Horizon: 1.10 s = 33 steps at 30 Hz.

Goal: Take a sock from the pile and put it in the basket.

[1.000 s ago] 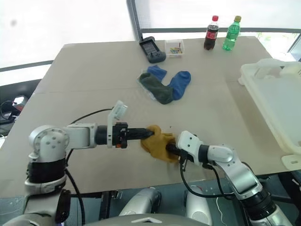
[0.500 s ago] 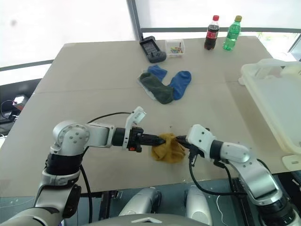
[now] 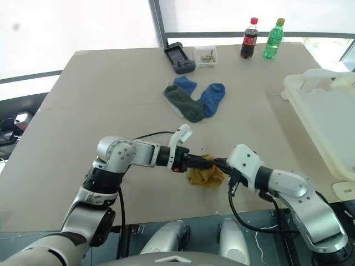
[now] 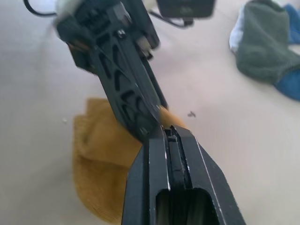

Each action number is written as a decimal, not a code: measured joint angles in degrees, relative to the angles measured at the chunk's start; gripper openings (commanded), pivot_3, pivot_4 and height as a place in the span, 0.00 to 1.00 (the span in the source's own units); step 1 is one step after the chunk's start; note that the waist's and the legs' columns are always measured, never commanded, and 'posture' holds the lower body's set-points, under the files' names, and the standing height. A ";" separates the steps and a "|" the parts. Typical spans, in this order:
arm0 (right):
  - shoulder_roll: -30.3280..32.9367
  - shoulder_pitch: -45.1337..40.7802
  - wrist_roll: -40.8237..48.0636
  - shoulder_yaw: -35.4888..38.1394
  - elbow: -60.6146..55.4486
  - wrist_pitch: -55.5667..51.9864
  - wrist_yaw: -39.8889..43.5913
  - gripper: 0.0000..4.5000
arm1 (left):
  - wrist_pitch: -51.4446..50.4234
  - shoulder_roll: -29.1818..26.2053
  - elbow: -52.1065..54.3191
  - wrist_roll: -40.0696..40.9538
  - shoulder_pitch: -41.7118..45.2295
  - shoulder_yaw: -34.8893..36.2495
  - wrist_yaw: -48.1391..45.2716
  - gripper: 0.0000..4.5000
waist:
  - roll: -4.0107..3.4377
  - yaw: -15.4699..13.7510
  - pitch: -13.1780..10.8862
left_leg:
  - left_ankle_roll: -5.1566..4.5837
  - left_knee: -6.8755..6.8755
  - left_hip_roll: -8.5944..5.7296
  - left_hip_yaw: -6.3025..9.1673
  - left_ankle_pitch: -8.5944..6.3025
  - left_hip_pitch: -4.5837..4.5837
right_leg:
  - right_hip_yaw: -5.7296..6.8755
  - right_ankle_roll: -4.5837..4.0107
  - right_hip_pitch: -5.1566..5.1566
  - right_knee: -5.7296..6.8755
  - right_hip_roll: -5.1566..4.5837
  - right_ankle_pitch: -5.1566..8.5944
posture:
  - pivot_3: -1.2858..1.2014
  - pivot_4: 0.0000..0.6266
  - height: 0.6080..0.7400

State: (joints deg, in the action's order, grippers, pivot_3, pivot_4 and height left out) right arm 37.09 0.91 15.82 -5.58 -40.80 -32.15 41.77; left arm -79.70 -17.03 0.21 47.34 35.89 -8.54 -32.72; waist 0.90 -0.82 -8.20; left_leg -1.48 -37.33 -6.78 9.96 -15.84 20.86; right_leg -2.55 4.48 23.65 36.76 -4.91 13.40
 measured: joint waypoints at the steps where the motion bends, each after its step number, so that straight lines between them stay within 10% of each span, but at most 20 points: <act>1: -0.14 -0.28 0.22 0.10 -0.60 -0.03 -0.06 0.00 | 0.08 0.12 -0.19 0.01 0.07 0.83 -0.25 0.75 | 0.00 0.04 0.01 | 0.00 0.00 0.01 -0.01 0.00 -0.03 | -0.01 0.00 -0.01 0.01 0.00 0.00 | 0.52 0.24 1.00; 12: -3.89 -4.92 -1.52 -4.48 3.78 3.28 -0.99 0.00 | -1.59 0.23 -0.56 -0.58 -0.45 6.02 -0.25 0.75 | 0.04 0.05 0.01 | 0.04 -0.02 0.02 0.03 0.03 0.03 | 0.02 0.00 0.04 0.02 0.03 0.00 | 0.52 0.24 1.00; 33: -0.45 4.58 8.66 5.71 -1.68 -2.76 -3.43 0.00 | 9.81 -6.16 2.74 -5.32 -1.83 -10.39 -17.37 0.75 | 0.05 -0.03 -0.03 | 0.02 0.00 -0.01 0.02 0.02 0.14 | 0.02 0.00 0.11 -0.02 0.01 0.00 | 0.52 0.24 1.00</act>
State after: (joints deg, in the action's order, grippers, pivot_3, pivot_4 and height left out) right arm 36.64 5.49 24.49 0.14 -42.48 -34.92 38.34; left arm -69.88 -23.19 2.95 42.02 34.06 -18.93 -50.09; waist 0.95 -0.85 -8.23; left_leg -1.46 -37.34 -6.79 9.98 -15.82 21.00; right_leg -2.53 4.49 23.76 36.74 -4.90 13.40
